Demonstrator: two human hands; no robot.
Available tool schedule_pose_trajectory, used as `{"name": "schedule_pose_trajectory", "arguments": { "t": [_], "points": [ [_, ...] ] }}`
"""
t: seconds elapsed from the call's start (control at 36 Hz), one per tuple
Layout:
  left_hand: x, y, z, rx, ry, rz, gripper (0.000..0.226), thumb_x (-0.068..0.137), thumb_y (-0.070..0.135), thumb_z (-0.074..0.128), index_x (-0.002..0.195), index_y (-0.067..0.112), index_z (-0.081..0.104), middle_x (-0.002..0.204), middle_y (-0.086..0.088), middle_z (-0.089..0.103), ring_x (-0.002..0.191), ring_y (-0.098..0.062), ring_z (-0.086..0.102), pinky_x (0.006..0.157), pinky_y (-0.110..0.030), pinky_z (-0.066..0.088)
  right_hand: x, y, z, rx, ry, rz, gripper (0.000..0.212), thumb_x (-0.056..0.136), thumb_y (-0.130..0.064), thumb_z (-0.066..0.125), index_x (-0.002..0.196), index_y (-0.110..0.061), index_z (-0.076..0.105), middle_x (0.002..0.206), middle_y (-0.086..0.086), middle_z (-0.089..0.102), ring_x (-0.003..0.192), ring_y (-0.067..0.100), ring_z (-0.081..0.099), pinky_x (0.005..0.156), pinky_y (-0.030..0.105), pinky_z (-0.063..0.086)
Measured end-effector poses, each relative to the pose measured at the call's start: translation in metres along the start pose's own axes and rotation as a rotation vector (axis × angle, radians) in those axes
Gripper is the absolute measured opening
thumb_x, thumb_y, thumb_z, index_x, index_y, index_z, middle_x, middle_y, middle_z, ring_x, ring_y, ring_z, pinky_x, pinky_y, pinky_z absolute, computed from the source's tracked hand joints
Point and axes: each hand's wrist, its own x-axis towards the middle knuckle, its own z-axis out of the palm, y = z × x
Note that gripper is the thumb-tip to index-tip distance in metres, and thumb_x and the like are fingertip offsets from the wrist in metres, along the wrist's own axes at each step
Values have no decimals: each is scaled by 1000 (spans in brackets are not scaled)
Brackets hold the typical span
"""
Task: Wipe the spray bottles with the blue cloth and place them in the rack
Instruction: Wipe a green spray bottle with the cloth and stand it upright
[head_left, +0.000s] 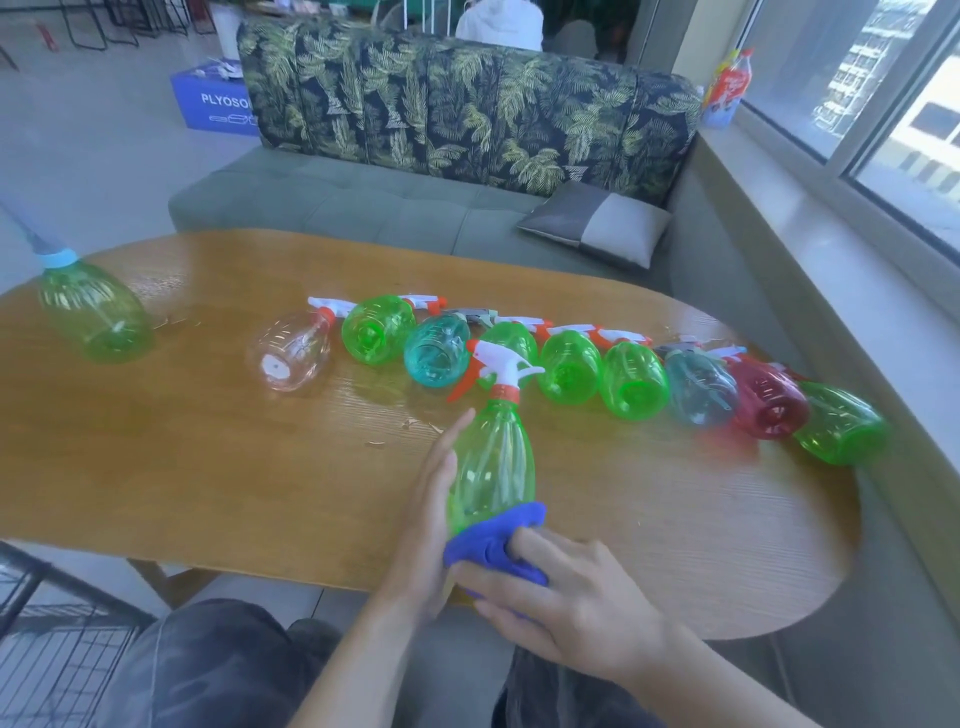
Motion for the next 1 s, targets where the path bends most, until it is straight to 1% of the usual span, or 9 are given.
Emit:
{"name": "schedule_pose_trajectory", "arguments": {
  "t": [0.19, 0.28, 0.36, 0.44, 0.58, 0.72, 0.83, 0.92, 1.0],
  "points": [
    [1, -4, 0, 9, -13, -30, 45, 107, 51, 44, 149, 50, 58, 163, 21, 49, 158, -6, 35, 133, -55, 22, 49, 25, -17, 192, 257, 561, 32, 105, -40, 55, 133, -32, 68, 106, -7, 58, 88, 6, 59, 81, 19, 49],
    [1, -6, 1, 36, -17, -35, 47, 106, 51, 45, 151, 48, 57, 163, 21, 49, 158, -6, 36, 133, -55, 22, 61, 32, -5, 177, 195, 690, 32, 105, -46, 52, 132, -39, 67, 106, -11, 59, 89, 9, 62, 83, 33, 53],
    [1, -5, 1, 10, -16, -36, 46, 109, 47, 43, 152, 44, 57, 163, 15, 52, 157, -12, 39, 131, -57, 25, 58, 24, 5, 134, 186, 656, 33, 105, -47, 50, 128, -36, 70, 103, -3, 59, 79, 19, 62, 71, 41, 56],
    [1, -3, 0, -35, 8, -48, 43, 109, 44, 43, 148, 42, 62, 162, 9, 53, 156, -18, 42, 131, -58, 26, 44, 11, 13, 33, 207, 440, 28, 105, -38, 54, 125, -29, 72, 96, 1, 55, 71, 18, 56, 56, 34, 52],
    [-1, -1, -2, 37, -17, -24, 45, 109, 43, 42, 150, 41, 60, 162, 17, 51, 157, -10, 39, 132, -53, 25, 20, 3, 9, -48, 117, 200, 27, 103, -33, 60, 124, -28, 76, 92, -5, 36, 71, 12, 42, 54, 19, 27],
    [-3, 0, -1, 104, -36, 24, 49, 109, 43, 39, 154, 34, 56, 161, 23, 51, 156, 1, 35, 133, -45, 21, 10, 3, -3, -38, 19, -2, 26, 101, -34, 66, 124, -27, 77, 95, -5, 38, 70, 13, 47, 48, 25, 42],
    [-1, -3, -1, 61, -16, -8, 49, 106, 55, 46, 151, 42, 59, 164, 12, 51, 159, -17, 37, 132, -59, 22, 26, 19, -17, 110, 156, 251, 30, 106, -36, 57, 129, -25, 73, 102, -5, 55, 77, 10, 57, 66, 23, 52],
    [-2, -2, 2, 60, -41, -16, 45, 109, 48, 44, 151, 42, 59, 162, 15, 52, 157, -11, 39, 131, -57, 24, 47, 32, -22, 219, 236, 564, 30, 105, -37, 58, 131, -30, 71, 105, -11, 61, 86, 5, 62, 78, 22, 51],
    [-2, -1, 3, 64, -38, -8, 45, 108, 45, 43, 150, 43, 60, 159, 22, 54, 154, -1, 40, 132, -51, 25, 61, 39, -13, 217, 163, 678, 28, 104, -42, 57, 127, -36, 71, 108, -15, 65, 94, 4, 63, 85, 28, 52]
  ]
}}
